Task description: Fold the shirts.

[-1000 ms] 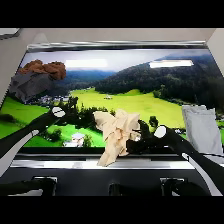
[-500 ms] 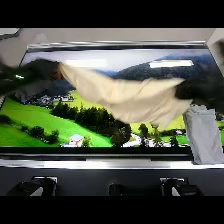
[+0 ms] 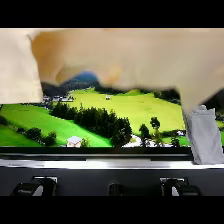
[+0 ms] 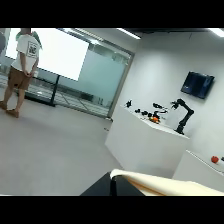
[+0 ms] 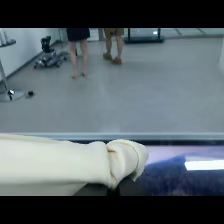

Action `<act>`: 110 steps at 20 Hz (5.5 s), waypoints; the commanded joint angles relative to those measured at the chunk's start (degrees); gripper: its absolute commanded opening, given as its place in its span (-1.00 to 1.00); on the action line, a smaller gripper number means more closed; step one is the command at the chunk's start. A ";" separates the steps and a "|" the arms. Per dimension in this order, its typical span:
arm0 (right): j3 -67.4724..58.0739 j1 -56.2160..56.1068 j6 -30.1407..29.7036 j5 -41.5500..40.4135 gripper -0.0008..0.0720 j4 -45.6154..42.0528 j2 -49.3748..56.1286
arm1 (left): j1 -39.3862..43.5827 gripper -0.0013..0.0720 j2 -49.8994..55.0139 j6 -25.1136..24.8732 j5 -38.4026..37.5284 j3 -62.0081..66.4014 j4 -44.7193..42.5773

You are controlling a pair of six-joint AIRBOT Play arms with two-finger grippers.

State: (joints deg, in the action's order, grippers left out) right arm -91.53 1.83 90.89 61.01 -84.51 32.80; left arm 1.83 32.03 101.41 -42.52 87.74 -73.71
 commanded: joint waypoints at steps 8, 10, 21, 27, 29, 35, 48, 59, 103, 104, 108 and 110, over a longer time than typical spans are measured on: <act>36.68 -6.03 5.03 30.93 -0.87 21.53 9.70 | -0.66 -0.87 13.79 -2.58 -6.36 -16.15 -10.01; 46.77 -11.69 6.75 13.22 -0.87 23.26 12.74 | -0.66 -0.87 22.32 -2.58 -1.79 -18.78 -8.79; 35.89 -13.05 1.29 -12.17 0.70 33.83 42.73 | -1.16 0.85 54.53 -2.75 -2.16 -10.99 13.27; 20.22 16.15 -3.37 13.44 0.59 25.46 40.76 | -6.86 0.84 52.78 -11.41 -37.59 -8.83 6.38; 23.89 20.92 -2.82 14.49 0.54 24.35 42.10 | -5.20 0.82 49.88 -12.37 -37.75 -17.51 8.44; 36.48 13.05 -6.01 13.16 0.54 26.05 44.59 | 7.67 0.76 45.00 -14.69 -21.51 -43.60 26.47; 36.98 -5.75 -6.23 8.87 0.57 30.29 51.98 | 20.52 -0.87 50.12 -14.84 -1.55 -45.57 42.64; 36.96 -16.79 -0.52 -1.99 0.15 33.35 55.34 | 17.18 -0.87 42.71 -15.96 -1.57 -45.51 42.27; 27.63 6.49 -0.92 -16.59 -0.86 44.19 52.02 | -9.14 -0.87 54.73 -12.87 -4.44 -9.44 13.38; 27.63 6.38 -1.51 -16.37 -0.86 46.60 53.40 | -8.83 -0.87 56.22 -12.87 -5.05 -9.44 15.10; 26.36 6.60 -3.28 -13.90 -0.59 46.34 53.94 | -7.15 -0.34 58.31 -11.17 -10.12 -9.05 16.11; 23.28 10.97 -5.49 -6.21 0.43 46.23 51.98 | -9.81 0.58 58.16 -11.67 -20.37 -5.44 13.60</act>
State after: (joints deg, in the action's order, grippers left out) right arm -65.82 9.56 87.83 48.95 -40.69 85.19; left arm -6.48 88.90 89.54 -53.04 79.77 -59.44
